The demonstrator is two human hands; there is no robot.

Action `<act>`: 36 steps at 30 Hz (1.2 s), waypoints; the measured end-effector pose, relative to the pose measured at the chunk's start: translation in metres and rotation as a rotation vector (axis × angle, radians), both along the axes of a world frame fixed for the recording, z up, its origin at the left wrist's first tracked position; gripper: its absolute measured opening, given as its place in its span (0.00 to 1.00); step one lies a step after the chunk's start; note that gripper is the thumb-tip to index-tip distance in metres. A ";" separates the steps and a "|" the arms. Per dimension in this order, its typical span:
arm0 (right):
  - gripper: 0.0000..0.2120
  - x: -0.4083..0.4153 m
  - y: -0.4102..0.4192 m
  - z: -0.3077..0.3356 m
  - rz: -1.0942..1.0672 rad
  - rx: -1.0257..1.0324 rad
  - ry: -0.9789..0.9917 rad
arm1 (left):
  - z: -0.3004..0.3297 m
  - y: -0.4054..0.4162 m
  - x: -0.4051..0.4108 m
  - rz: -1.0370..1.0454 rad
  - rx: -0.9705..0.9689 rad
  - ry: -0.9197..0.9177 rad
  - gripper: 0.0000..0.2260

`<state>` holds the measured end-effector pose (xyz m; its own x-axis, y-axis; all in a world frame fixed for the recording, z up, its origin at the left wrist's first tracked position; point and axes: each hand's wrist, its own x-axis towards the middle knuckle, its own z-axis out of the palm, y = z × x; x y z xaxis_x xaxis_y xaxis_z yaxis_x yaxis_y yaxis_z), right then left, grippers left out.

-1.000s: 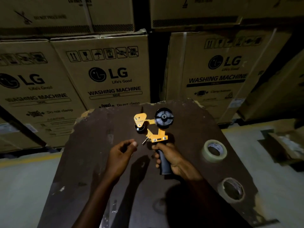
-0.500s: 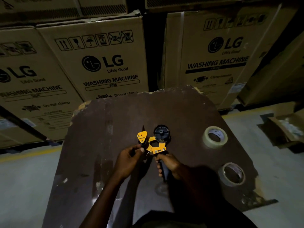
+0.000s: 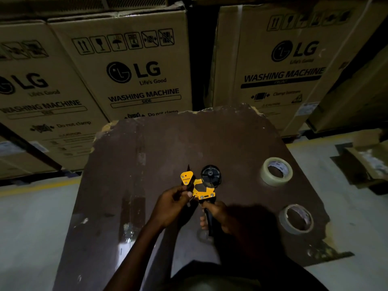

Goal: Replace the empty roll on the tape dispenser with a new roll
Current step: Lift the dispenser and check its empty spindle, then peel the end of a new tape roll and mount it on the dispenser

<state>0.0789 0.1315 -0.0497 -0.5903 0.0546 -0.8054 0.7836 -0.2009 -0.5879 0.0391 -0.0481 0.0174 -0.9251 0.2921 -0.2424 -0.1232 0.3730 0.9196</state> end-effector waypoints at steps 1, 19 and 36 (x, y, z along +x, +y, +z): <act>0.11 0.001 0.000 0.001 -0.004 0.021 0.022 | -0.002 0.001 0.000 0.011 0.000 0.001 0.08; 0.31 0.025 0.056 0.009 -0.113 1.071 0.487 | -0.014 0.066 0.012 -0.014 -0.103 0.089 0.06; 0.32 0.038 0.191 0.014 -0.134 1.500 0.722 | -0.001 0.199 -0.017 -0.118 -0.117 0.079 0.10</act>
<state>0.1170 0.3227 -0.0355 -0.7199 0.5515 0.4214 0.3090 0.7983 -0.5170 0.0223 0.1513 0.0163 -0.9036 0.3739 -0.2091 -0.0012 0.4860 0.8740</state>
